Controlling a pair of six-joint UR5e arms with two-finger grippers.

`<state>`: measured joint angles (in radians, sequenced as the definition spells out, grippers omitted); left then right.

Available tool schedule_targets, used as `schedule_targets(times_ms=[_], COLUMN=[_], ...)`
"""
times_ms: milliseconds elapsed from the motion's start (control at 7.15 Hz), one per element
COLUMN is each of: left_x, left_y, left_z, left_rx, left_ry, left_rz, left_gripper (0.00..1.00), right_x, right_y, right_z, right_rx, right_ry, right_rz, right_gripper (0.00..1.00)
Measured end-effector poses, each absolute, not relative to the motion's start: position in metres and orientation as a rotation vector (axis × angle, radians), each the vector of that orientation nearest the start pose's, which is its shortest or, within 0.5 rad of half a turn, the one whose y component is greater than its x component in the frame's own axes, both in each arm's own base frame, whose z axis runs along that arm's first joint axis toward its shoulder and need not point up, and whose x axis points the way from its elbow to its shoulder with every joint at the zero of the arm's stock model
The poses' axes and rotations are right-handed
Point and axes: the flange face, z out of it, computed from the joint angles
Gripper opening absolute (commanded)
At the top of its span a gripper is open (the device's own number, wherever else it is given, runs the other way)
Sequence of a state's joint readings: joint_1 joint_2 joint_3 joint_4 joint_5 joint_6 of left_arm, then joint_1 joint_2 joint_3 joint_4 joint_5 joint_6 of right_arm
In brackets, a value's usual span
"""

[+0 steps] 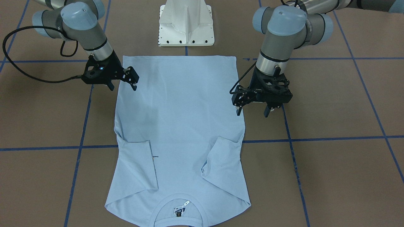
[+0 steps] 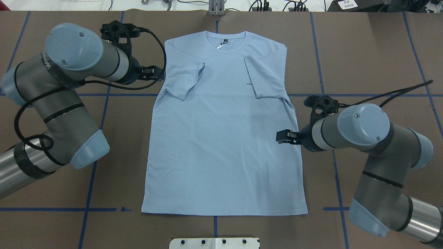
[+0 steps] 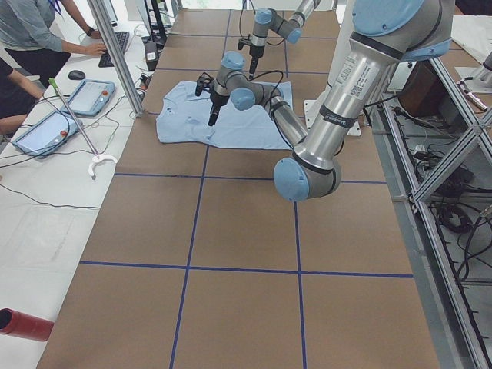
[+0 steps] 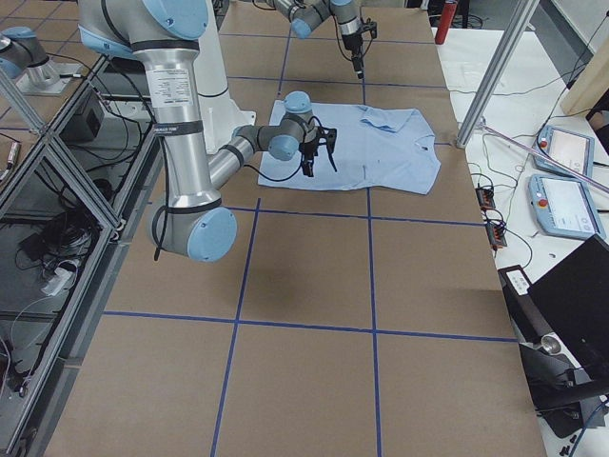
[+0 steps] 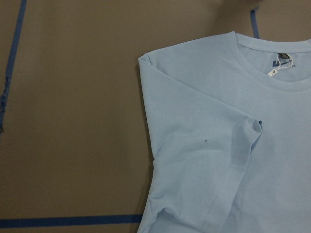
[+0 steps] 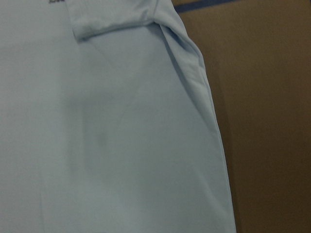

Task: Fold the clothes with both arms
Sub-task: 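Move both grippers to the shirt hem corners nearest the robot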

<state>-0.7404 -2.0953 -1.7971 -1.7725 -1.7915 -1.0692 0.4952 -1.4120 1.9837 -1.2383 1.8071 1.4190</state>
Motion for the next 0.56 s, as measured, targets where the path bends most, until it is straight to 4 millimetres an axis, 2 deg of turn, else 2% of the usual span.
schedule_targets(times_ms=[140,280,420,560], left_x=[0.392,0.388,0.382,0.378], left_y=[-0.507,-0.501,-0.494,-0.49], left_z=[0.235,0.231,0.23,0.231], left_rx=[0.379,0.377,0.377,0.377], left_ry=[0.903,0.918,0.929,0.933], left_rz=[-0.109,-0.109,-0.109,-0.109], left_gripper=[1.0,1.0,1.0,1.0], right_x=[-0.424,-0.438,-0.45,-0.456], right_y=[-0.316,-0.281,-0.252,-0.234], right_z=[0.359,0.366,0.373,0.381], right_rx=[0.05,0.045,0.048,0.043], right_ry=[-0.911,-0.892,-0.875,-0.861], right_rz=[0.217,0.217,0.213,0.201], right_gripper=[1.0,1.0,1.0,1.0])
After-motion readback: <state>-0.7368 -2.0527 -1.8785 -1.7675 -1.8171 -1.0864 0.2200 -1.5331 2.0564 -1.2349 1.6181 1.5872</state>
